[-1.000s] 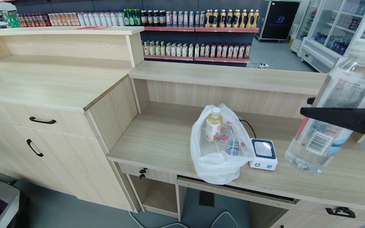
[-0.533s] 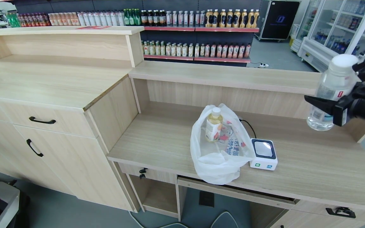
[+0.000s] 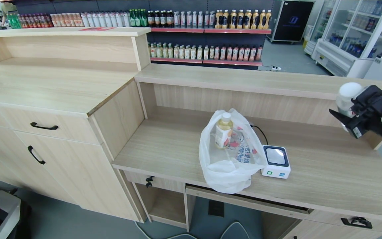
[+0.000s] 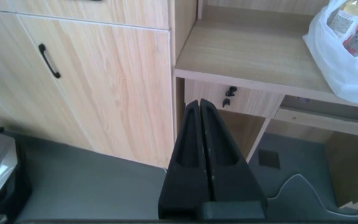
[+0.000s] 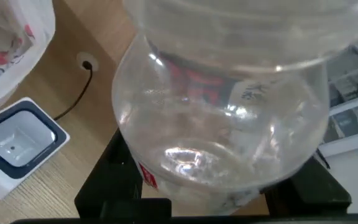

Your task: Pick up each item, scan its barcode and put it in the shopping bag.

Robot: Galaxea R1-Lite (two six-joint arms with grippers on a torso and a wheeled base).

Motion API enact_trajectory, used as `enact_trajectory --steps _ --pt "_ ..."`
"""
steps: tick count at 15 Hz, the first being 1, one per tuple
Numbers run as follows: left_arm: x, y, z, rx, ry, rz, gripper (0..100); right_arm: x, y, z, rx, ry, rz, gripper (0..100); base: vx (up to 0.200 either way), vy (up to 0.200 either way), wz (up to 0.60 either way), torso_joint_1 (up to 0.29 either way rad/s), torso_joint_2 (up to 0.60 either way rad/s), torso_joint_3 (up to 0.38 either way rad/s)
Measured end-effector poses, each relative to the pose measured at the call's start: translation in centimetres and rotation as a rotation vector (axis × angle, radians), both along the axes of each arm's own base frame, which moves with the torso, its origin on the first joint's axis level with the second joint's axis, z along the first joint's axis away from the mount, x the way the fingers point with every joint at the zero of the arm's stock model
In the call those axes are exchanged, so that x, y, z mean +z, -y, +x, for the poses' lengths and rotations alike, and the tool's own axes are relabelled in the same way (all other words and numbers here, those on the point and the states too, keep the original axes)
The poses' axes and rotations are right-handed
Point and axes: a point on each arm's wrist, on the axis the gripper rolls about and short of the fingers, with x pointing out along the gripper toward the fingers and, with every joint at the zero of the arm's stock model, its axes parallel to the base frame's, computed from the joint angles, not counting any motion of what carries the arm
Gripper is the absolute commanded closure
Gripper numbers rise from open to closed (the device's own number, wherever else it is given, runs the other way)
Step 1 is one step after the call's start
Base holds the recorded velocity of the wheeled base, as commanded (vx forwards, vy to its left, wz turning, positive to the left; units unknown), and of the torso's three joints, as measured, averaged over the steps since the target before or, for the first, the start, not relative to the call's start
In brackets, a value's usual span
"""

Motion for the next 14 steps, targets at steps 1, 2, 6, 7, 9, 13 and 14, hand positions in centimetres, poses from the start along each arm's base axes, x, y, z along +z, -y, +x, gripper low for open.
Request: enact_trajectory --steps 1,2,6,7,9,13,14 --pt "0.0 0.0 0.0 0.000 0.000 0.000 100 -0.4 0.2 0.3 0.015 -0.001 -0.010 100 0.000 0.000 0.00 0.000 0.00 0.000" --pt "0.0 0.0 0.0 0.000 0.000 0.000 100 -0.7 0.4 0.5 0.048 0.000 -0.033 100 0.000 0.000 0.60 0.002 0.00 0.002" --pt "0.0 0.0 0.0 0.000 0.000 0.000 100 -2.7 2.1 1.3 0.140 -0.015 -0.201 100 0.000 0.000 0.60 -0.001 0.00 0.002" --pt "0.0 0.0 0.0 -0.001 0.000 0.000 100 -3.0 2.5 1.6 0.144 -0.006 -0.221 100 0.000 0.000 0.60 0.002 0.00 0.002" --pt "0.0 0.0 0.0 0.000 0.000 0.000 100 -4.0 2.5 2.3 0.226 -0.019 -0.225 100 0.000 0.000 0.00 0.000 0.00 0.000" --pt "0.0 0.0 0.0 0.000 0.000 0.000 100 -6.1 3.2 3.7 0.374 0.004 -0.354 100 0.000 0.000 0.00 0.000 0.00 0.000" --pt "0.0 0.0 0.0 0.000 0.000 0.000 100 -6.4 3.6 4.1 0.415 0.035 -0.410 100 0.000 0.000 0.00 0.000 0.00 0.000"
